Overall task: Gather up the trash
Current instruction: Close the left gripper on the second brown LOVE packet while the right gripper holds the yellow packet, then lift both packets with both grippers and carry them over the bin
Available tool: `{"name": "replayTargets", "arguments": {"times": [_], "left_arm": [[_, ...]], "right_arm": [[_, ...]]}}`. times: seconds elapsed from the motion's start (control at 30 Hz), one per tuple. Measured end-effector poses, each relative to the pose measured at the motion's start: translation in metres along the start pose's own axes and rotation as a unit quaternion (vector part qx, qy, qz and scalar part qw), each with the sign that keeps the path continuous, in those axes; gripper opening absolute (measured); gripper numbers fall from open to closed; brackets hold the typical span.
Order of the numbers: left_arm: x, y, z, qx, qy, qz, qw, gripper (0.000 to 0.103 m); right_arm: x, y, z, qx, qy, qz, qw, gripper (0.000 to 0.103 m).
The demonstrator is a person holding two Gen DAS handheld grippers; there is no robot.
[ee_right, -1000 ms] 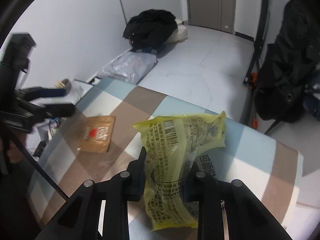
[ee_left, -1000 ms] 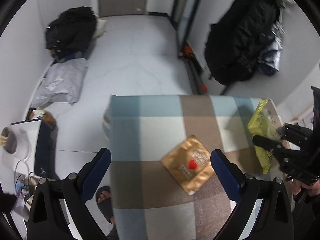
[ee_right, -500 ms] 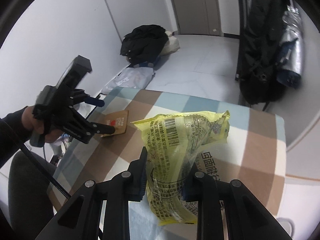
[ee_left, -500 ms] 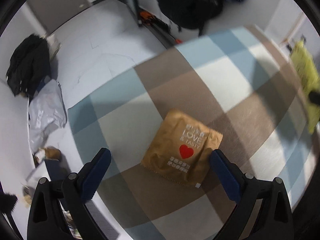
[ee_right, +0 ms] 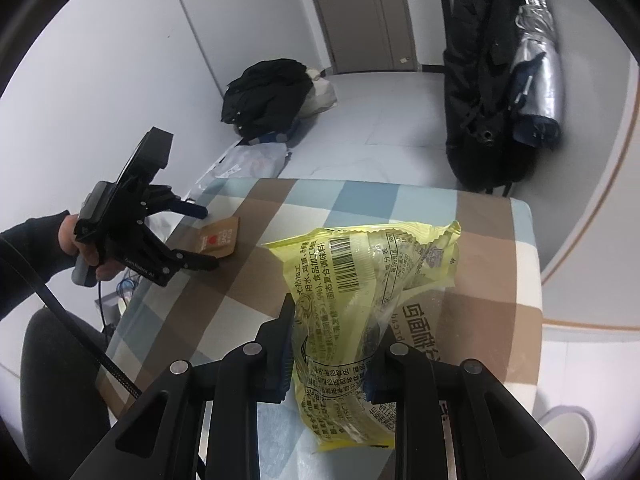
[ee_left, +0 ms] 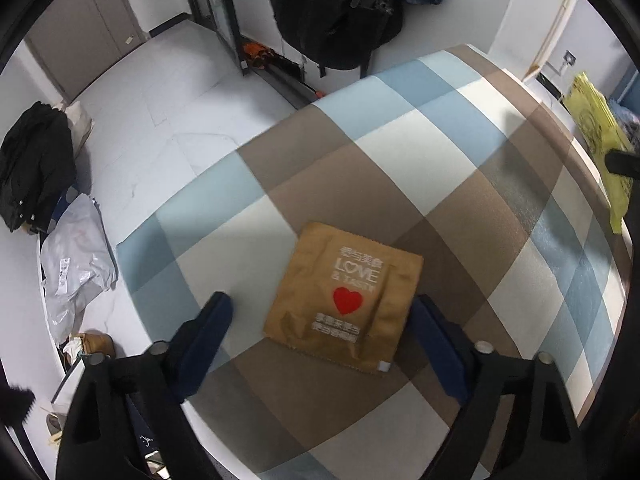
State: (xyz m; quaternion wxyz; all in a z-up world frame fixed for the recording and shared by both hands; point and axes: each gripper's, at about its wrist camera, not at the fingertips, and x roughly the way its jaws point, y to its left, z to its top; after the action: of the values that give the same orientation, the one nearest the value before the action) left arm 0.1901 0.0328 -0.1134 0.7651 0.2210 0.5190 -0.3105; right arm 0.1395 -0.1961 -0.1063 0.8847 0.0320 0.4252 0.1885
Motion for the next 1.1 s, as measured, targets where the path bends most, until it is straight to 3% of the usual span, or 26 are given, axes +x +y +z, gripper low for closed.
{"name": "replayTargets", "arguments": {"times": [0.1, 0.17, 0.53, 0.63, 0.7, 0.83, 1.0, 1.1], "left_arm": [[-0.003, 0.007, 0.001, -0.027, -0.005, 0.005, 0.9996, 0.058], [-0.002, 0.009, 0.001, -0.036, -0.007, 0.007, 0.9993, 0.053], [-0.005, -0.007, 0.001, -0.071, -0.008, 0.005, 0.9974, 0.041], [-0.009, -0.009, -0.002, -0.082, -0.011, 0.006, 0.9965, 0.035], [-0.010, -0.012, -0.003, -0.087, -0.012, 0.002, 0.9962, 0.022], [-0.012, -0.025, -0.006, -0.082, -0.015, 0.008, 0.9965, 0.020], [-0.022, -0.039, -0.007, -0.087, -0.026, 0.014, 0.9958, 0.006], [-0.025, -0.049, -0.006, -0.091, -0.023, 0.017, 0.9955, 0.002]], "right_arm": [[-0.007, 0.000, -0.004, 0.001, -0.005, -0.002, 1.000, 0.025], [-0.011, 0.001, -0.005, 0.000, -0.007, -0.002, 1.000, 0.025], [-0.032, 0.004, -0.011, 0.002, -0.025, -0.005, 1.000, 0.025], [-0.041, 0.005, -0.012, 0.003, -0.033, -0.003, 0.999, 0.025], [-0.046, 0.005, -0.012, 0.003, -0.037, -0.002, 0.999, 0.025], [-0.057, 0.005, -0.015, -0.001, -0.047, -0.001, 0.999, 0.025], [-0.072, 0.002, -0.021, 0.000, -0.057, -0.001, 0.998, 0.025], [-0.083, -0.001, -0.023, 0.004, -0.066, 0.000, 0.998, 0.025]]}}
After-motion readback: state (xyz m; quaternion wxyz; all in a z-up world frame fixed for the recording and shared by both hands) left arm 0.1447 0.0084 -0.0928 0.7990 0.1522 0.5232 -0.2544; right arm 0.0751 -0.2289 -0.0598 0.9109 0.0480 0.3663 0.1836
